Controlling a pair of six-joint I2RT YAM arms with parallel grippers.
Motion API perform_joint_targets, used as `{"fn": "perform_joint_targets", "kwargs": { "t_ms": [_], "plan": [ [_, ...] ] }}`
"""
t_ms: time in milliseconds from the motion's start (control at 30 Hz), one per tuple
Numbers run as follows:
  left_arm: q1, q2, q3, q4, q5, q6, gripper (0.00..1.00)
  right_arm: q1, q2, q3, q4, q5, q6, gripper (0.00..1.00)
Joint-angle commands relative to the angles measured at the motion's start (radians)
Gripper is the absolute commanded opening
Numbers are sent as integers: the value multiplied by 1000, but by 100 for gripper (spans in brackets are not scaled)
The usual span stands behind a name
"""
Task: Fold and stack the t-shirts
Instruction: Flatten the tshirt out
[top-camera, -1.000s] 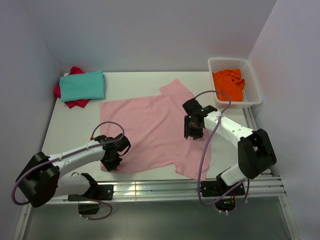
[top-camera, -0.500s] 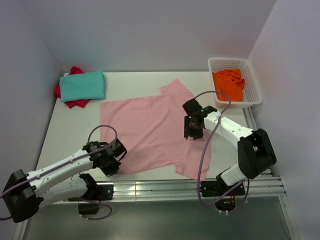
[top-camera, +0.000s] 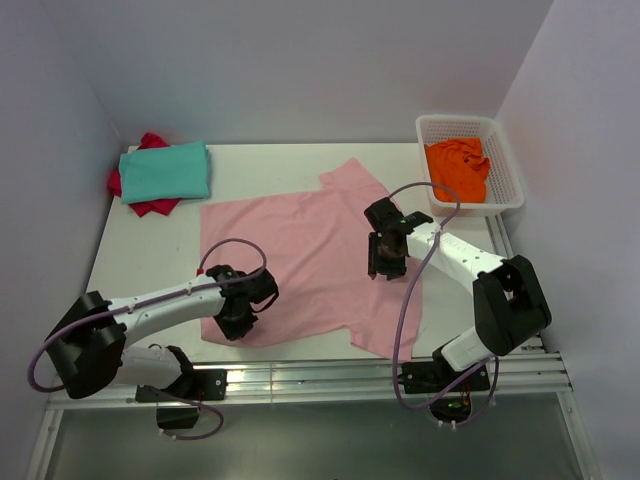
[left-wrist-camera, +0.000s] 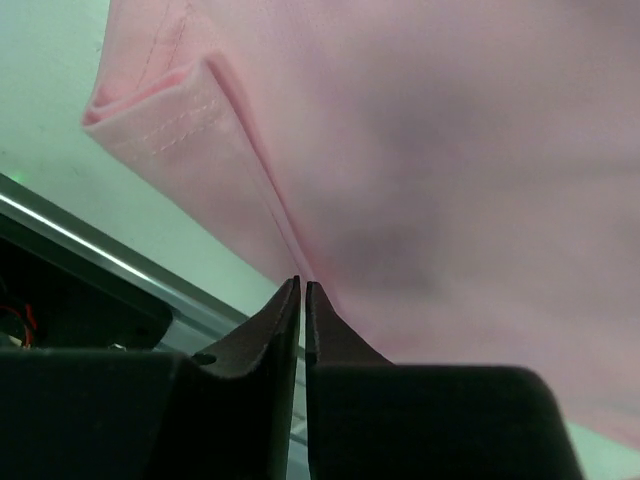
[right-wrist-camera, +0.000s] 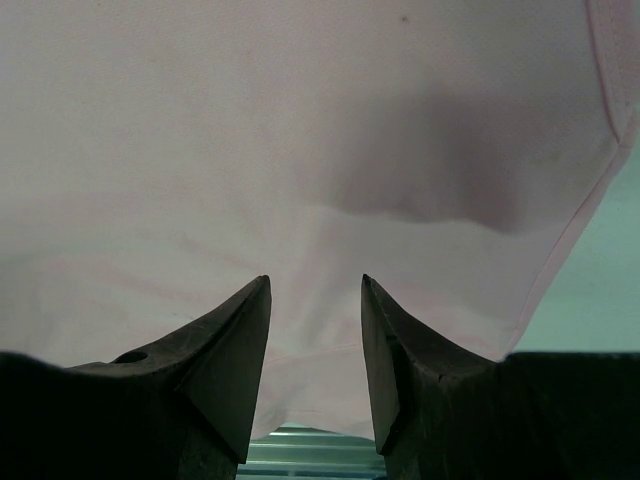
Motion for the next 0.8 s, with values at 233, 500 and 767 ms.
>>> {"fn": "perform_joint_targets", "kwargs": {
  "t_ms": [233,500,767],
  "plan": [
    [75,45,-36,91,-28,98,10,-10,-33,-4,-1,37,-9,49],
    [77,55,-25,82,-31,101,25,-10,-17,10,4,31,-12,49],
    [77,48,-27,72,-11,100,34,-10,-20,-6,8,32,-12,49]
  ]
}}
